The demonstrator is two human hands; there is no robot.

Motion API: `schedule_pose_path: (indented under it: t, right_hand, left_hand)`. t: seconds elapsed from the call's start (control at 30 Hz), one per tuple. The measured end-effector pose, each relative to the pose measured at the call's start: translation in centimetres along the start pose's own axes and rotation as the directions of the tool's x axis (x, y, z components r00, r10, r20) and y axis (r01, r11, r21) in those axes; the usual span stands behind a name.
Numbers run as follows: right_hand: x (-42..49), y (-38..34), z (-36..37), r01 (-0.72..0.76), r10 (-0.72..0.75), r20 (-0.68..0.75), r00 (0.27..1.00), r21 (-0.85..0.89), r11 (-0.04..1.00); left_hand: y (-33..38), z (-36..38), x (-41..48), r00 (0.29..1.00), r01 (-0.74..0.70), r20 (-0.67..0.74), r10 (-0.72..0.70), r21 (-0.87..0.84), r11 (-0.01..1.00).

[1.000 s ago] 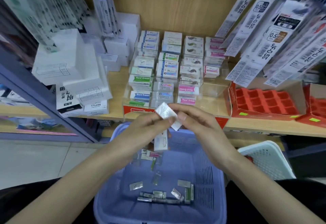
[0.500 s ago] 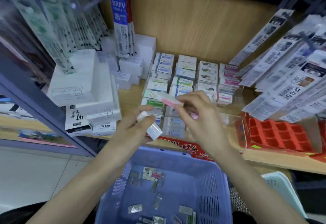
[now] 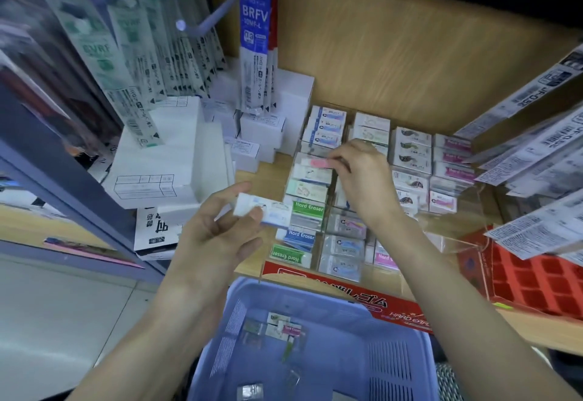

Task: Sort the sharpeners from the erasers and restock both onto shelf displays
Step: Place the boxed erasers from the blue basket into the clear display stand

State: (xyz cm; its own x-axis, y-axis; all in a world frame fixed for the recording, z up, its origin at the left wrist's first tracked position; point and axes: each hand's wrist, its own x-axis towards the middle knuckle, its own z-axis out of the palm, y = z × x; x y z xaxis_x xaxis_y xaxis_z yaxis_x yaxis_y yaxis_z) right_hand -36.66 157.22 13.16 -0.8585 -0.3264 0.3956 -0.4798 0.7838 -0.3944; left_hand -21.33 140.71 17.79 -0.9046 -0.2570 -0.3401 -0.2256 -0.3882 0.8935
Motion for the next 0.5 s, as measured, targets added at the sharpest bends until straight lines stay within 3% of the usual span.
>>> schedule_pose_path:
  t: [0.13, 0.27, 0.4, 0.5]
  right_hand:
    - [0.7, -0.1, 0.8, 0.081, -0.079, 0.027, 0.996, -0.100, 0.992]
    - [1.8, -0.1, 1.0, 0.070, -0.049, 0.094, 0.994, -0.235, 0.969]
    - [2.2, -0.7, 0.6, 0.190, -0.102, 0.243, 0.965, -0.375, 0.907]
    - [2.3, -0.6, -0.9, 0.181, -0.086, 0.330, 0.940, -0.268, 0.946]
  left_hand:
    - [-0.4, 0.4, 0.0, 1.000, -0.007, 0.026, 0.007, 0.000, 1.000]
    - [-0.7, 0.7, 0.0, 0.999, -0.018, 0.048, 0.018, -0.009, 1.000]
    - [-1.0, 1.1, 0.0, 0.999, -0.013, 0.047, 0.013, -0.002, 1.000]
    - [-1.1, 1.4, 0.0, 0.999, -0.019, 0.049, 0.019, 0.001, 1.000]
